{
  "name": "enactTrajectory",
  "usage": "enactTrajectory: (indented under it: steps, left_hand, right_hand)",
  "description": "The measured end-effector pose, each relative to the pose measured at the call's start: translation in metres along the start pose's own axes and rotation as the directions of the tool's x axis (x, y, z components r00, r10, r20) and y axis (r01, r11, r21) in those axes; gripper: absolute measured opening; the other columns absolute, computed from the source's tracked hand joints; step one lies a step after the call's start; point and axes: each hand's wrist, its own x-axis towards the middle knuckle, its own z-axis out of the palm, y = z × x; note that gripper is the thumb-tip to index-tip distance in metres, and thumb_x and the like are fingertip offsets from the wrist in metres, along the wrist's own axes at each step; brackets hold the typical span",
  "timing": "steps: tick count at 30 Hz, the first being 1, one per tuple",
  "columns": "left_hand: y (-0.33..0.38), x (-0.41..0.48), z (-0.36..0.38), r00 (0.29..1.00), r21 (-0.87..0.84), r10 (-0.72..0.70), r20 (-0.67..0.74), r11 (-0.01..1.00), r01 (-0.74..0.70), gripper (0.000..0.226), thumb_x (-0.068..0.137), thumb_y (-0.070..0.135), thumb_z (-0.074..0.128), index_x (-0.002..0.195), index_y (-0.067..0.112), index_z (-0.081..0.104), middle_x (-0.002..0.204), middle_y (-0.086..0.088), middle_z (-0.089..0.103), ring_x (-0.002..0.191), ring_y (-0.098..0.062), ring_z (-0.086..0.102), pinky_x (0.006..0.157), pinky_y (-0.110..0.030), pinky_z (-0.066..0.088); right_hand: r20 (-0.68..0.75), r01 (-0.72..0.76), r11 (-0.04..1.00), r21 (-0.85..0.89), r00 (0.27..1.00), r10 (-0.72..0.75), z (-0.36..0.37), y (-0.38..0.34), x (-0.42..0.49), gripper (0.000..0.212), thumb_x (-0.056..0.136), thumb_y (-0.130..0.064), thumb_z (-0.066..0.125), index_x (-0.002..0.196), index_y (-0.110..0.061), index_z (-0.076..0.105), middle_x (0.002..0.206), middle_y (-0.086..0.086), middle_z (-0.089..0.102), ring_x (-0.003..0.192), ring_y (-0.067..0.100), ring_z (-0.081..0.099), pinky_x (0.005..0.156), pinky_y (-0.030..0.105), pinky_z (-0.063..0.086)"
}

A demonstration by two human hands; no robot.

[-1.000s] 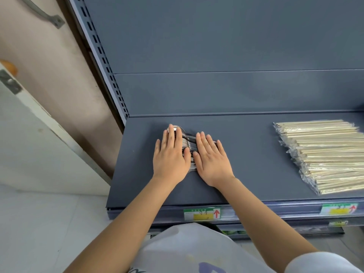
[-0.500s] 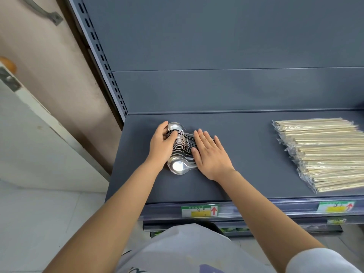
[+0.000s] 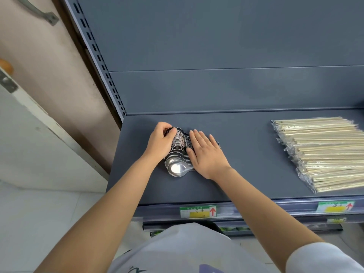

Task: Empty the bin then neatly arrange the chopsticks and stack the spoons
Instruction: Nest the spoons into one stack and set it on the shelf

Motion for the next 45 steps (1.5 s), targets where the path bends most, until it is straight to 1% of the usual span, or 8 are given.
enactTrajectory:
  steps: [6, 11, 16, 21, 31, 38, 42, 45]
  left_hand:
    - [-0.003, -0.028, -0.019, 0.974, 0.159, 0.138, 0.182, 0.973, -0.168, 0.074, 0.086, 0.045, 0.065, 0.146, 0.020, 0.031, 0.154, 0.003, 0.025, 0.142, -0.013, 0.019, 0.116, -0.034, 0.018]
    - [-0.020, -0.050, -0.042, 0.901, 0.425, 0.236, 0.365, 0.819, -0.386, 0.109, 0.067, 0.075, 0.053, 0.154, 0.027, 0.006, 0.160, 0.012, -0.008, 0.145, -0.005, -0.007, 0.115, -0.034, 0.002]
    - [-0.033, -0.061, -0.044, 0.835, 0.473, 0.322, 0.447, 0.707, -0.526, 0.091, 0.082, 0.074, 0.033, 0.153, 0.028, 0.000, 0.154, 0.019, -0.012, 0.141, 0.005, -0.011, 0.112, -0.022, -0.002]
    - [-0.039, -0.064, -0.042, 0.824, 0.528, 0.368, 0.431, 0.638, -0.561, 0.077, 0.089, 0.066, 0.017, 0.152, 0.025, -0.002, 0.155, 0.014, -0.009, 0.142, 0.000, -0.004, 0.114, -0.026, 0.005]
    - [-0.040, -0.077, -0.024, 0.875, 0.483, 0.354, 0.331, 0.733, -0.479, 0.059, 0.104, 0.028, 0.026, 0.151, 0.018, -0.009, 0.151, 0.012, -0.017, 0.147, -0.006, 0.002, 0.113, -0.021, 0.003]
    - [-0.037, -0.075, -0.021, 0.881, 0.444, 0.394, 0.261, 0.761, -0.473, 0.058, 0.102, 0.026, 0.039, 0.152, 0.014, 0.012, 0.159, 0.000, 0.006, 0.147, -0.011, 0.010, 0.115, -0.030, 0.014]
    - [-0.021, -0.064, -0.020, 0.969, 0.104, 0.211, 0.126, 0.969, -0.225, 0.072, 0.096, 0.031, 0.054, 0.153, 0.015, 0.013, 0.160, 0.003, 0.009, 0.144, -0.004, 0.007, 0.114, -0.020, 0.008]
    - [-0.008, -0.043, -0.019, 0.995, -0.015, 0.051, 0.085, 0.999, -0.050, 0.072, 0.096, 0.034, 0.053, 0.153, 0.016, 0.014, 0.160, 0.003, 0.013, 0.146, -0.008, 0.011, 0.115, -0.021, 0.009]
  right_hand:
    - [-0.042, 0.010, 1.000, -0.002, 0.999, -0.010, -0.001, -0.004, -0.008, 0.085, 0.086, -0.062, -0.013, 0.152, -0.010, 0.001, 0.160, 0.006, 0.005, 0.148, 0.020, 0.002, 0.118, 0.036, -0.005]
    - [-0.084, 0.017, 1.000, 0.008, 0.996, -0.016, 0.006, -0.005, -0.024, 0.091, 0.084, -0.063, -0.020, 0.151, -0.009, 0.009, 0.159, 0.008, 0.013, 0.148, 0.022, 0.008, 0.118, 0.038, -0.002]
    - [-0.019, 0.006, 1.000, 0.014, 1.000, -0.005, 0.003, -0.007, -0.037, 0.084, 0.086, -0.066, 0.003, 0.151, -0.015, -0.009, 0.158, -0.001, -0.010, 0.146, 0.014, -0.011, 0.117, 0.035, -0.011]
    - [0.001, 0.009, 1.000, -0.020, 1.000, -0.009, 0.004, -0.007, -0.038, 0.081, 0.087, -0.065, 0.004, 0.151, -0.017, -0.009, 0.160, -0.001, -0.009, 0.146, 0.014, -0.012, 0.118, 0.036, -0.010]
    - [-0.023, 0.083, 0.997, 0.003, 0.996, -0.083, 0.005, 0.003, -0.040, 0.082, 0.085, -0.069, -0.003, 0.152, -0.022, -0.002, 0.160, -0.005, -0.003, 0.146, 0.011, -0.009, 0.119, 0.036, -0.006]
    - [-0.029, 0.114, 0.993, 0.014, 0.993, -0.114, 0.007, 0.010, -0.037, 0.087, 0.081, -0.070, -0.017, 0.152, -0.022, -0.002, 0.160, -0.003, 0.000, 0.146, 0.011, -0.006, 0.119, 0.034, -0.007]
    - [-0.102, 0.050, 0.992, 0.118, 0.994, -0.038, 0.000, 0.011, -0.033, 0.093, 0.080, -0.074, -0.011, 0.153, -0.016, 0.003, 0.160, -0.001, 0.002, 0.147, 0.011, -0.003, 0.118, 0.031, -0.007]
    - [-0.100, -0.018, 0.993, 0.116, 0.995, 0.030, -0.009, 0.010, -0.022, 0.087, 0.085, -0.070, -0.002, 0.152, -0.014, 0.001, 0.160, 0.001, 0.001, 0.147, 0.013, -0.004, 0.117, 0.032, -0.008]
